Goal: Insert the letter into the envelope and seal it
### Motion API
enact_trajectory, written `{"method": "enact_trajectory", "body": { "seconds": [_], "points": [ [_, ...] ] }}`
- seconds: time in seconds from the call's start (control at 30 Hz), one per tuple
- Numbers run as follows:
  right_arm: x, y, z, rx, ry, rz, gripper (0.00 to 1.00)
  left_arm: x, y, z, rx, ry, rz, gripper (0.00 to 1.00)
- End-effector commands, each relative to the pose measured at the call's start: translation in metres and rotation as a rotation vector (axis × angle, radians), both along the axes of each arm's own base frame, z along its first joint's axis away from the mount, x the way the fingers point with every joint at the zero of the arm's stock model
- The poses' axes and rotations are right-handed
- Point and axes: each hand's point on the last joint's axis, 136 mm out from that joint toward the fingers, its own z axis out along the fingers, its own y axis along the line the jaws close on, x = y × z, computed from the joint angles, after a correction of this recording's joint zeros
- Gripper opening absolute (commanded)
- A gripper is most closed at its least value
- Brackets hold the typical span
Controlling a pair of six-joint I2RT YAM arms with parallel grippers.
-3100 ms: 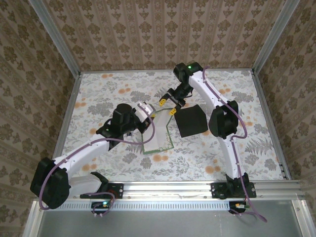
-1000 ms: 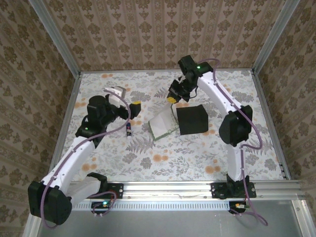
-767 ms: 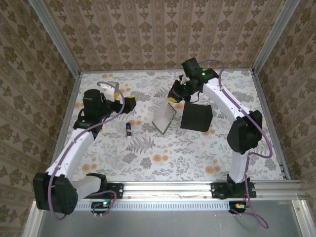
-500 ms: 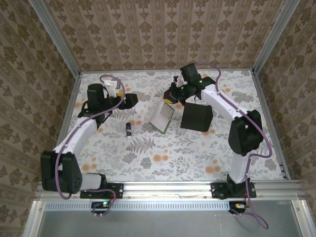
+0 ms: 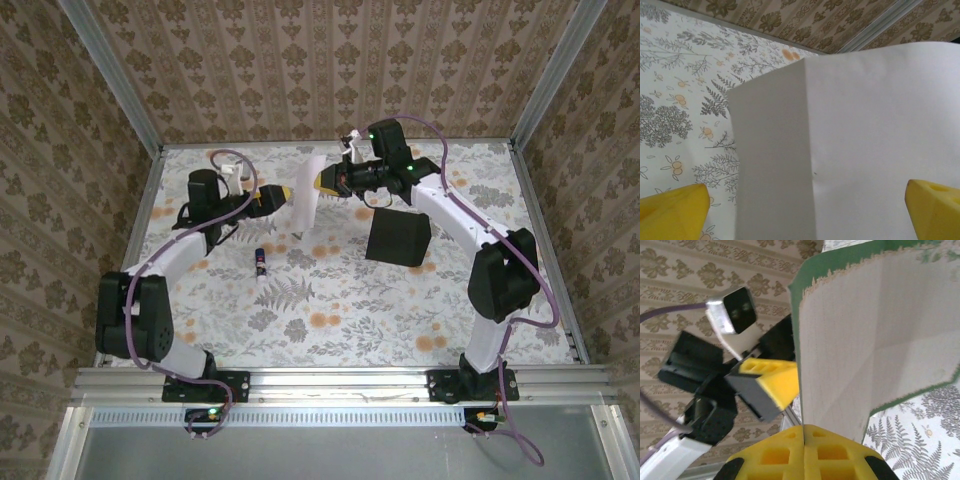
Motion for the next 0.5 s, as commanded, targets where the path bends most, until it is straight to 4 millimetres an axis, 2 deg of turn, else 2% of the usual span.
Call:
{"method": "enact_trajectory", "body": {
  "seconds": [0.0, 0.33, 0.47],
  "points": [
    [-0.014, 0.007, 0.040, 0.074, -0.098, 0.071, 0.00, 0.002, -0.004, 0.011, -0.085, -0.026, -0.015, 1.00],
    [-0.020, 0.012, 0.060, 0.126, -0.130, 0.093, 0.00, -0.001, -0.018, 0.037, -0.301, -0.067, -0.141, 1.00],
    [-0.018, 0.013, 0.059, 0.131, -0.139, 0.089, 0.00, -0.002, -0.021, 0.048, -0.361, -0.074, -0.172, 1.00]
  ]
}}
